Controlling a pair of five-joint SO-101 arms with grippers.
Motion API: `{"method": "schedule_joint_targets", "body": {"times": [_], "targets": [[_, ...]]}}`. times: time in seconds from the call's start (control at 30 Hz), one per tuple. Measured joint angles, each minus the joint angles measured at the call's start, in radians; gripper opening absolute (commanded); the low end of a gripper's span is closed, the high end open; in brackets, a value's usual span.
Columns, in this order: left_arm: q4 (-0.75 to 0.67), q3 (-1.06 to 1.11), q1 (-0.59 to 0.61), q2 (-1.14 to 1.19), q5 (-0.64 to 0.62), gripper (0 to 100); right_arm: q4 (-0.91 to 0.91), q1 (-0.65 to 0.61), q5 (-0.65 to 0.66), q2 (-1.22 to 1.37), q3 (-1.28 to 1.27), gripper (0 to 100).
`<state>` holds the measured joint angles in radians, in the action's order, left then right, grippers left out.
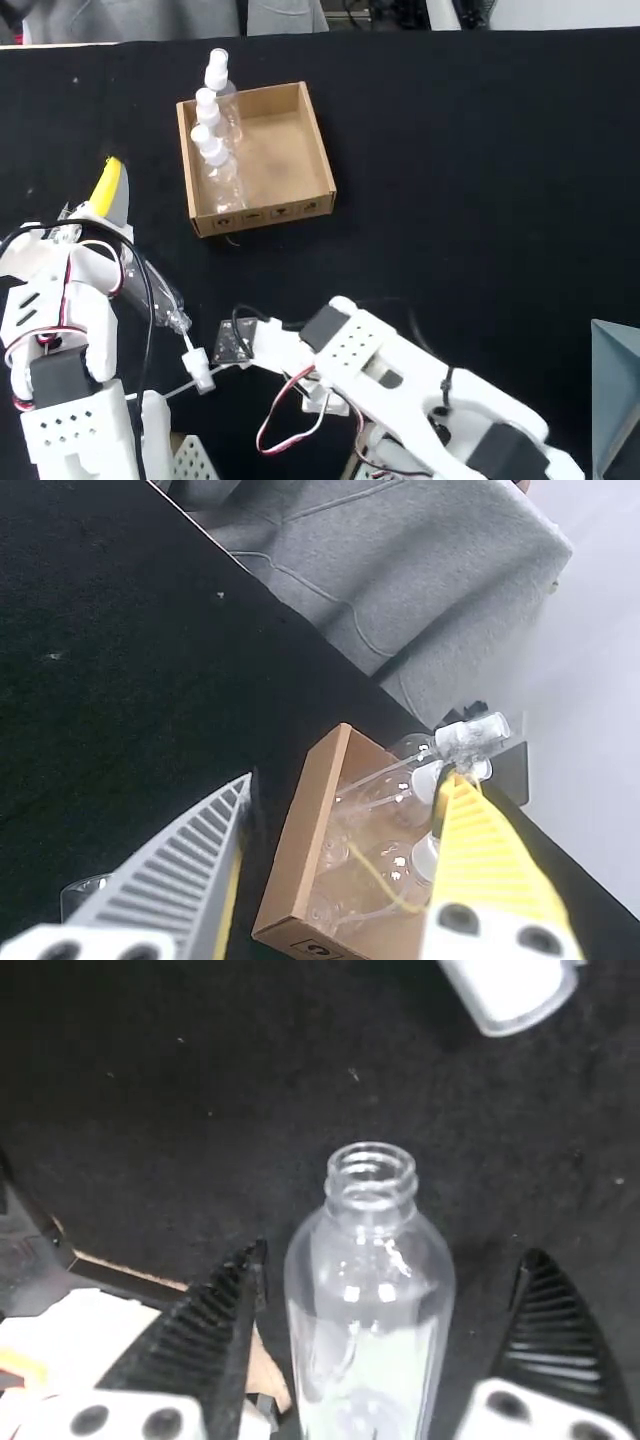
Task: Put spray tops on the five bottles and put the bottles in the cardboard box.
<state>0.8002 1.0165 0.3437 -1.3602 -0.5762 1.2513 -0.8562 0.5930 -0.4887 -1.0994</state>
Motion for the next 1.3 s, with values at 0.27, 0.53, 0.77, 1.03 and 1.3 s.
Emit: {"method": "schedule_joint_targets", "body": {"times": [0.27, 0.53, 0.77, 1.03, 1.3], "targets": [[0.000, 0.000, 0.000, 0.000, 0.000, 27, -0.021, 0.000, 0.000, 0.057, 0.000, 33.2], [0.000, 0.000, 0.000, 0.000, 0.000, 27, -0.025, 0.026, 0.000, 0.058, 0.000, 28.5], [-0.083, 0.052, 0.000, 0.000, 0.014, 27, -0.026, 0.025, 0.000, 0.058, 0.000, 19.1], [-0.120, 0.068, 0.000, 0.000, 0.031, 27, -0.055, 0.034, 0.000, 0.058, 0.000, 19.1], [-0.126, 0.068, 0.000, 0.000, 0.035, 27, -0.063, 0.153, 0.000, 0.060, 0.049, 19.1]]}}
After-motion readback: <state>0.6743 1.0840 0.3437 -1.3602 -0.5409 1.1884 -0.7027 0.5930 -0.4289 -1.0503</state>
